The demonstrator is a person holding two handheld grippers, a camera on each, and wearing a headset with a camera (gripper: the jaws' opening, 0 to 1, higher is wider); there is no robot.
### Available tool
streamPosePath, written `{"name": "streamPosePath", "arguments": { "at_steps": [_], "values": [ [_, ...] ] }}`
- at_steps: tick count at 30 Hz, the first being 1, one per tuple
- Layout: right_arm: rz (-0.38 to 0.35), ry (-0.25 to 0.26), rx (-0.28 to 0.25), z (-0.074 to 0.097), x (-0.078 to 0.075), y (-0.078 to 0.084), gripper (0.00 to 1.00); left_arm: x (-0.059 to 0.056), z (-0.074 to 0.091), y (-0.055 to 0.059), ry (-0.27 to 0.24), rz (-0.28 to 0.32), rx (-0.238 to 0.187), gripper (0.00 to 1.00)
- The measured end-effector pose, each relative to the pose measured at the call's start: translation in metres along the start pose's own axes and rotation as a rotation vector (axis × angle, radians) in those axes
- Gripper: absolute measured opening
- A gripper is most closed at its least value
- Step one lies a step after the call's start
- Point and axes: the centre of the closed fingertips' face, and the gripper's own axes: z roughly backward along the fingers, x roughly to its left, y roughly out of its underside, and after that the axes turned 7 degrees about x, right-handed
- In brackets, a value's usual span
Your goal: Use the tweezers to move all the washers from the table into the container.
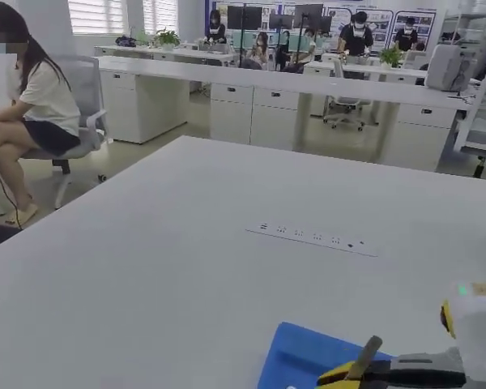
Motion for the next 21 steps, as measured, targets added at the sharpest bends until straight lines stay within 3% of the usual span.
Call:
{"name": "streamPosePath", "arguments": {
  "at_steps": [4,7,13,21],
  "values": [
    [0.021,-0.019,0.048,0.002,0.015,0.018,0.04,-0.007,-0.004,-0.008,0.039,-0.031,0.008,0.28],
    [0.051,-0.034,0.09,0.004,0.027,0.033,0.04,-0.016,-0.008,-0.018,0.104,-0.018,-0.004,0.25],
    [0.084,-0.06,0.135,0.003,0.046,0.052,0.04,-0.023,-0.014,-0.034,0.165,-0.011,-0.029,0.19],
    [0.135,-0.086,0.182,0.0,0.064,0.07,0.04,-0.033,-0.027,-0.041,0.224,-0.046,0.018,0.13]
  ]
}}
